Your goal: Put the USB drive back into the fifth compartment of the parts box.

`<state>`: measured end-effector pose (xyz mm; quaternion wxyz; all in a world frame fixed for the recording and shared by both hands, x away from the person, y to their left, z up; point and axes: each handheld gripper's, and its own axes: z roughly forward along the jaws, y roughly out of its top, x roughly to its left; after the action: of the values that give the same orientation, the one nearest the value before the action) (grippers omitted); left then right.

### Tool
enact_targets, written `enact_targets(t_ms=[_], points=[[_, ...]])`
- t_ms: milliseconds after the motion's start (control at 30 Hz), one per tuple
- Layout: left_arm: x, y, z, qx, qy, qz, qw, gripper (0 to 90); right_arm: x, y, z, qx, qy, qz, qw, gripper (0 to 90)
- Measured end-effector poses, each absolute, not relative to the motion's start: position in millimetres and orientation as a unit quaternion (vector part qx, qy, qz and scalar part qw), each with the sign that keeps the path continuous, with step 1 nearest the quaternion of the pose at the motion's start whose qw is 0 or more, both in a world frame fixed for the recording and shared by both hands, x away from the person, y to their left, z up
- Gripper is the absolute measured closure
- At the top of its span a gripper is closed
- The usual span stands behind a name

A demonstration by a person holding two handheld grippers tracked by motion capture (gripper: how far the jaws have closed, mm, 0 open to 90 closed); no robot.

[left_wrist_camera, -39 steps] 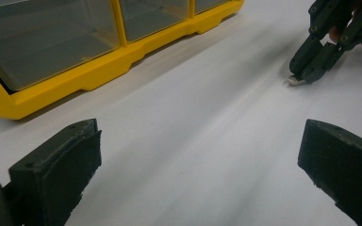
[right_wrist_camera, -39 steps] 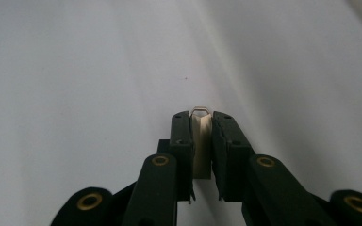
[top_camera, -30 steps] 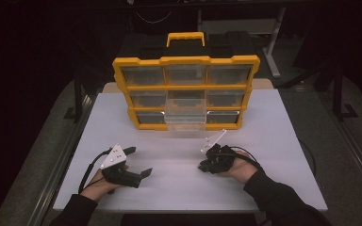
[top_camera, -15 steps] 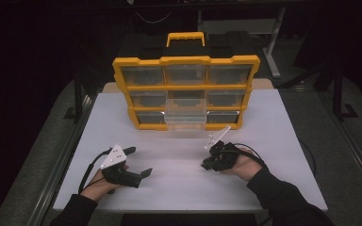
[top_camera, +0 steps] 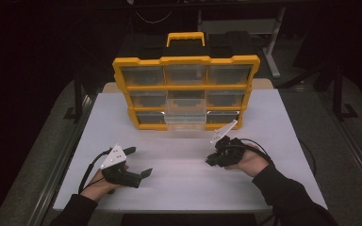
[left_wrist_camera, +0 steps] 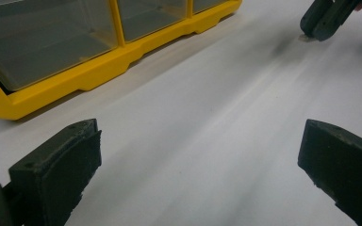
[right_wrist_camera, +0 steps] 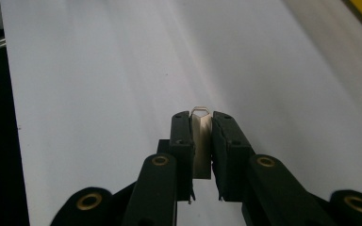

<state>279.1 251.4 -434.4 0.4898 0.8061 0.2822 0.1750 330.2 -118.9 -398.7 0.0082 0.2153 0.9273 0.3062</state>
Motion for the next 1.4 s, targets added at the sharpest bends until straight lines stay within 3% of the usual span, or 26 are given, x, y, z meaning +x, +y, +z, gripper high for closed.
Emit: enact_targets(t_ms=[1400], points=[[279.2, 250.4, -436.1, 0.808, 0.282, 0.173, 0.488, 0.0, 351.3, -131.9, -328.8, 0.205, 0.929, 0.308, 0.021, 77.9]])
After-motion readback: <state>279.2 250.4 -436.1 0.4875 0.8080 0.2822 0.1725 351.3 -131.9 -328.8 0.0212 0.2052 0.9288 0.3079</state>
